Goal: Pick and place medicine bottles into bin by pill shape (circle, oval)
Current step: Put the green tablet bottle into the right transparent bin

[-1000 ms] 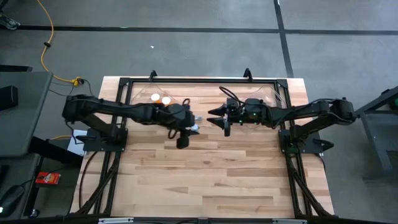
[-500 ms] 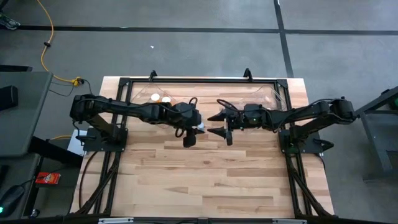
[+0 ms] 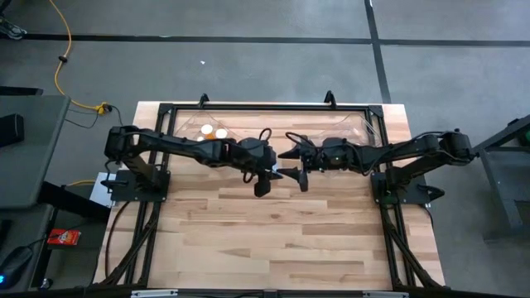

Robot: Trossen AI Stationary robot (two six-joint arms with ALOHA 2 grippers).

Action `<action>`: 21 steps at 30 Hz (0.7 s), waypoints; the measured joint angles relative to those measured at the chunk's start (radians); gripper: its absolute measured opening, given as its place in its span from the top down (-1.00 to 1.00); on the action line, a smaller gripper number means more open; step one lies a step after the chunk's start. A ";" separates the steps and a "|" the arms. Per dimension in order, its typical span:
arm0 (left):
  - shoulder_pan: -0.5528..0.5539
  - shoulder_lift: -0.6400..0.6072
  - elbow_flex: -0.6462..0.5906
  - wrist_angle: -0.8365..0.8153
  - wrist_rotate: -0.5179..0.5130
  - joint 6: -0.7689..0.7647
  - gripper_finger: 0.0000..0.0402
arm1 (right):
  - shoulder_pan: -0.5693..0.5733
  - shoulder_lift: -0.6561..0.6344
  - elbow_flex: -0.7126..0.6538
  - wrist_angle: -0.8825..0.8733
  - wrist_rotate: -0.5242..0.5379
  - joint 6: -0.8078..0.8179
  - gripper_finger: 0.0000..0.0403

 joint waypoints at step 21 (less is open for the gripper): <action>0.006 0.030 -0.001 0.130 0.000 -0.042 0.54 | 0.000 0.000 0.000 -0.056 0.003 -0.011 -0.02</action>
